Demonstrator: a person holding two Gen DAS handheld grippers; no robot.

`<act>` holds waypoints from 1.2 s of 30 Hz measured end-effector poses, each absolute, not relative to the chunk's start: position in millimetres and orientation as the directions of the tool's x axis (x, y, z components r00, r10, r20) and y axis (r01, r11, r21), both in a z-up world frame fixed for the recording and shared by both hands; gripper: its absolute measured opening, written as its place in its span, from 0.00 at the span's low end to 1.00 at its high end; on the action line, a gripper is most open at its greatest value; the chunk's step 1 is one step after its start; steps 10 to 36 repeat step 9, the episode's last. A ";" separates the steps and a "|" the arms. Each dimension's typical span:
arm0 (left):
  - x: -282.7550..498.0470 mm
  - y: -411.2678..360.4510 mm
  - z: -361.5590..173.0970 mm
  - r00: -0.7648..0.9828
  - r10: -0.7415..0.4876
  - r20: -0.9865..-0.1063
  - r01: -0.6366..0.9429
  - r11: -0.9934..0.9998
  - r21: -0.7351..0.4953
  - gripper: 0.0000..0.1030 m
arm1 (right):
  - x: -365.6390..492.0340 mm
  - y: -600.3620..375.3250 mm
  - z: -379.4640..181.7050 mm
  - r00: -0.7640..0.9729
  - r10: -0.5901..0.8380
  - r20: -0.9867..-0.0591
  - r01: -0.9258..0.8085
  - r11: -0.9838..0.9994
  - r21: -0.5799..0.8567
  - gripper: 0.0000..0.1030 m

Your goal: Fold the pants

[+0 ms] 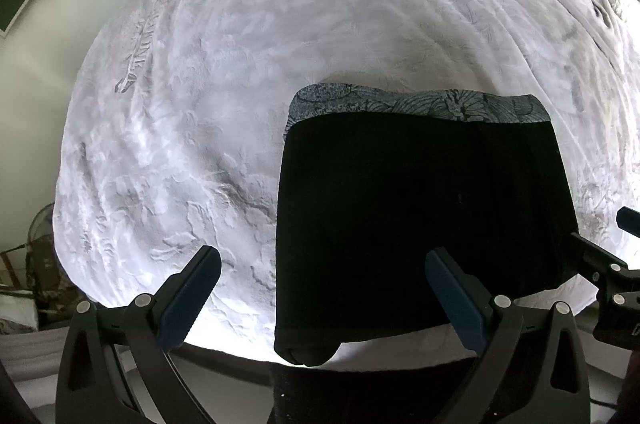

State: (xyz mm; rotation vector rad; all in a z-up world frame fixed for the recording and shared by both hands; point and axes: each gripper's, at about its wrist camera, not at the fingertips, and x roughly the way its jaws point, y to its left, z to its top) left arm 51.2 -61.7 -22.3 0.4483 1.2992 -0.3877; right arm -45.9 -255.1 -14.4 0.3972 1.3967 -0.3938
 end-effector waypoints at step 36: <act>52.5 -58.1 -22.5 0.226 -0.040 -0.973 0.502 0.861 0.081 1.00 | -43.3 -259.9 -13.5 0.127 -0.030 -0.991 0.481 0.876 0.035 1.00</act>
